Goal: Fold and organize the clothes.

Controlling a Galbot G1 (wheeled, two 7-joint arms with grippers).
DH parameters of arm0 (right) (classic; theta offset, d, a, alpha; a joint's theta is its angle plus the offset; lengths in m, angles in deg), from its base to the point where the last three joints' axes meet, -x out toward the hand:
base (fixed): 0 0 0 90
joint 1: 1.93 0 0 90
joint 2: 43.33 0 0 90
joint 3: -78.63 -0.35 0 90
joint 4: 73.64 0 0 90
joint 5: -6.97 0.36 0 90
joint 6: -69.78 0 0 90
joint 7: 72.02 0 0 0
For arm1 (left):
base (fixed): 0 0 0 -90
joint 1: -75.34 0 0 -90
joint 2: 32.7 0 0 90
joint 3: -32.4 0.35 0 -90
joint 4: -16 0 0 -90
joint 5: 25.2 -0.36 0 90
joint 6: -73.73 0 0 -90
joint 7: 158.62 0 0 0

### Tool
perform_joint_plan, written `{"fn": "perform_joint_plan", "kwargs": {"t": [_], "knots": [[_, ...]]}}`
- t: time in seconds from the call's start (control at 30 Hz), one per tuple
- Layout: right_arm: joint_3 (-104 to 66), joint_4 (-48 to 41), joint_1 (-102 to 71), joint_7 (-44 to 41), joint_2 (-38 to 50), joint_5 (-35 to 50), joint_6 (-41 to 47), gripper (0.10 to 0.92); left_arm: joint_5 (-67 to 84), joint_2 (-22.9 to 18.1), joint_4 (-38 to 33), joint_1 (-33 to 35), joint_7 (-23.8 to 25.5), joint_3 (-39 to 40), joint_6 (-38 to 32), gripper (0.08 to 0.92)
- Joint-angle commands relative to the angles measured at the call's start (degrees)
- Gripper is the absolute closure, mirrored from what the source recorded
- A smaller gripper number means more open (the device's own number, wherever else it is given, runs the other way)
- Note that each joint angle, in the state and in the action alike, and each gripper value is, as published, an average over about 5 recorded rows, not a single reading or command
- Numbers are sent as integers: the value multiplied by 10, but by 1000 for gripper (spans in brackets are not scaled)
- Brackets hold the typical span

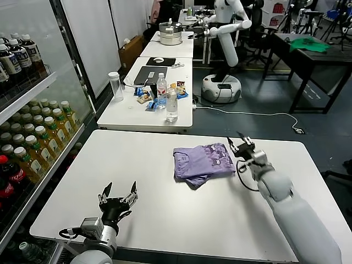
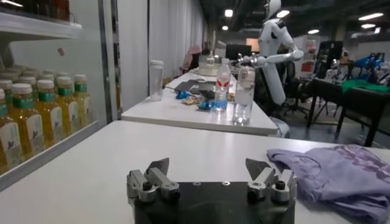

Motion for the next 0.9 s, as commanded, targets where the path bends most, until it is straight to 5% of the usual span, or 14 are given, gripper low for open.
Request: {"fn": "perform_joint_plan", "kwargs": {"t": [0.03,0.33,0.9], "knots": [[-275,308,-413,41,-48,9,-44,434,1,0,-1,0,11,6,-2,177],[-303,360,-534,30,-134,-1,-63,216,-17,7,-18,10,42,14,-20,177],[-264,382,-539,38,-164,-95,-75,203,-36,0,-48,40,61,12,-34,177]]}}
